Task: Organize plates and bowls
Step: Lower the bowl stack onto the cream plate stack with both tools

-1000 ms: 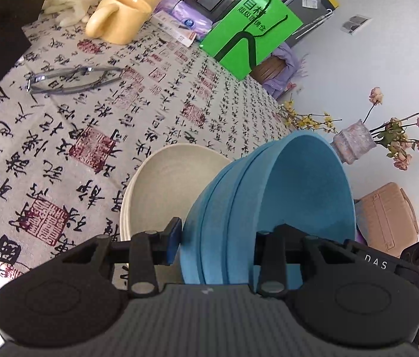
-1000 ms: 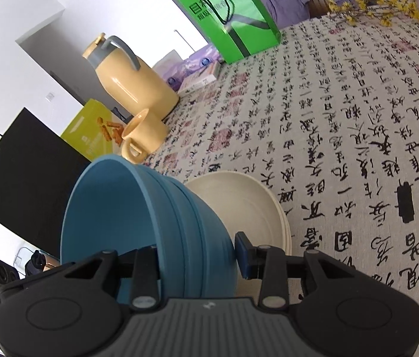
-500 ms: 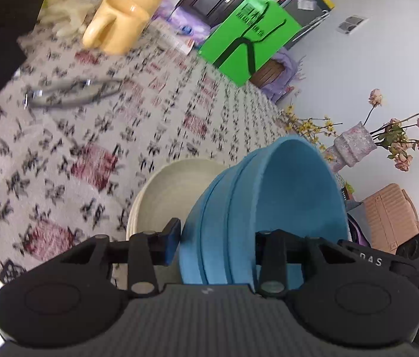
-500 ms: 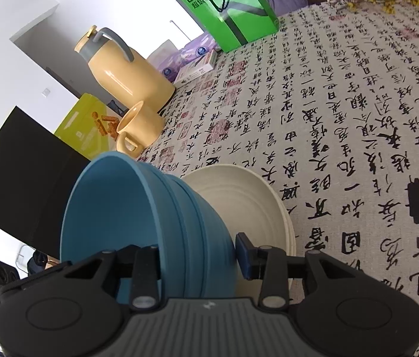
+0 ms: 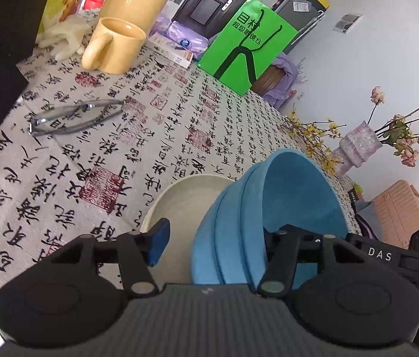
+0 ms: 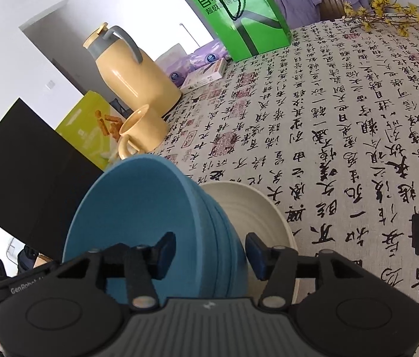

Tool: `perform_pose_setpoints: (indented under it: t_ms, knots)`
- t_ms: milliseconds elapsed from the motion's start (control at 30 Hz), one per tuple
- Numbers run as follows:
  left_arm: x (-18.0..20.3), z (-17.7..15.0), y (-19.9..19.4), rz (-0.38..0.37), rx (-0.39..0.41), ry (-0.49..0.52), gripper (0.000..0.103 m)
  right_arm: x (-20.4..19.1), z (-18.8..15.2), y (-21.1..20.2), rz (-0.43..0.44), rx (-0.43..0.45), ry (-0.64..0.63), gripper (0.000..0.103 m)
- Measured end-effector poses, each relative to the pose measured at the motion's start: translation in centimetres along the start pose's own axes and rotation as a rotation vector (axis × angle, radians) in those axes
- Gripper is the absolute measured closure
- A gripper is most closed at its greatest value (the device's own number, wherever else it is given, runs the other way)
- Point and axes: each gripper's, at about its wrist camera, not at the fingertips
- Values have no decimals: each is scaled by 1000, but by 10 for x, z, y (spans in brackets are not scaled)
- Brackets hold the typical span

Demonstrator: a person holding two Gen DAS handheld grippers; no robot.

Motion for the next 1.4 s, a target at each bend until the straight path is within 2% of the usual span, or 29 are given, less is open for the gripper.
perform_pose_setpoints:
  t_ms: [167,233,267,333,367,500,700,800,900,1067,1400]
  knots:
    - [6,-3,-11,32,39,32,43,-7,-4,-14,-13,36,-44,45]
    - [14,-7,-22,87,108,77,39,-10,-7,-24,-37,68,-81,41]
    - [19,-9,-29,119,155,107,33,-13,-8,-29,-48,89,-101,39]
    - [31,-15,-42,169,242,170,30,-16,-12,-41,-70,128,-138,30]
    - [36,-18,-47,184,277,201,28,-18,-14,-48,-83,150,-159,28]
    - [55,-31,-63,193,381,272,17,-24,-22,-70,-149,225,-242,22]
    - [80,-57,-74,233,515,387,10,-29,-44,-100,-287,346,-416,14]
    - [89,-66,-74,229,529,403,10,-29,-57,-112,-365,408,-502,6]
    - [95,-72,-75,220,542,412,8,-25,-67,-124,-405,460,-531,6]
    - [100,-81,-76,196,576,423,3,-12,-77,-144,-439,516,-496,6]
    - [114,-98,-86,139,606,454,1,-3,-97,-170,-466,561,-469,6]
Point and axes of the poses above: each gripper's, at about its wrist camera, not at the fingertips, and y roughly the way its jaws point, x to its right, z to its top, and after that the axes turned 11 degrees about z, right-handed
